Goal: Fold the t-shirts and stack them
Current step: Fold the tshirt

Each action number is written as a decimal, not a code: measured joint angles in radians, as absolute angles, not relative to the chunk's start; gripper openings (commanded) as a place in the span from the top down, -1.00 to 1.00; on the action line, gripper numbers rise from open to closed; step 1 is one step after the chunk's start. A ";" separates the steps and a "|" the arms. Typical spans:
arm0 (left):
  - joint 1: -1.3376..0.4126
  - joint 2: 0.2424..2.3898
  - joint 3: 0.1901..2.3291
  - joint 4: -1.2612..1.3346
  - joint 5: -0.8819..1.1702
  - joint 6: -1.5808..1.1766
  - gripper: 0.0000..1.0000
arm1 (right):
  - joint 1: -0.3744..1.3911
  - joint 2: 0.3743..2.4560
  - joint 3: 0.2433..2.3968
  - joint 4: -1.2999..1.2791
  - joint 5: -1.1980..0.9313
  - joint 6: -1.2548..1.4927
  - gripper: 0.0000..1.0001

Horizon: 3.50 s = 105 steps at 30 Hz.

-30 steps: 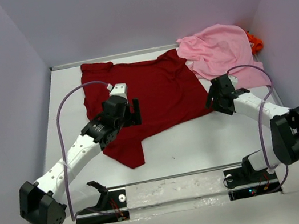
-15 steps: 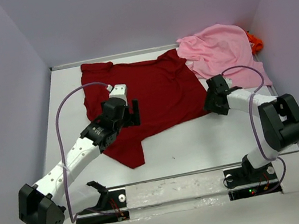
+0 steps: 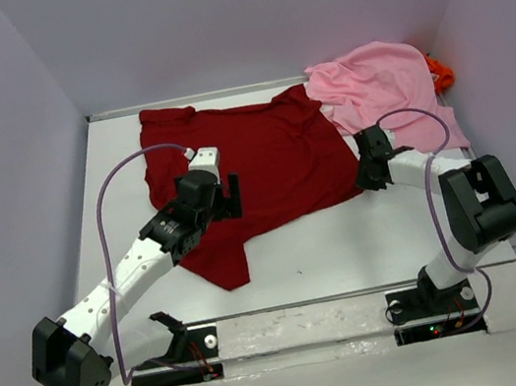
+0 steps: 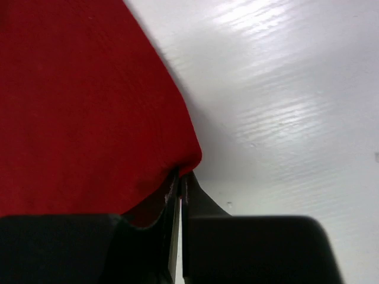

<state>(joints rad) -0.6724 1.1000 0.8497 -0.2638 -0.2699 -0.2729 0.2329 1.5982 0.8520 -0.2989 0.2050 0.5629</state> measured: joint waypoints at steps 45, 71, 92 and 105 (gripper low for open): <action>-0.843 0.754 0.791 -0.624 -0.192 -0.698 -0.98 | 0.235 1.351 0.951 -0.337 -0.007 0.509 1.00; -0.942 1.586 1.075 -0.729 -0.633 -0.426 -0.98 | 0.235 1.335 0.951 -0.328 -0.050 0.509 1.00; -1.067 1.707 1.182 -0.789 -0.452 -0.365 -0.98 | 0.235 1.335 0.951 -0.328 -0.053 0.509 1.00; -1.059 1.789 1.119 -0.790 -0.465 -0.369 -0.96 | 0.235 1.335 0.951 -0.328 -0.053 0.513 1.00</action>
<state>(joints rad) -1.0588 1.7889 1.1194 -0.7902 -0.4648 -0.3687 0.2352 1.3346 0.9512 -0.3279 -0.0528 0.5129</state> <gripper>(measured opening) 0.987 0.022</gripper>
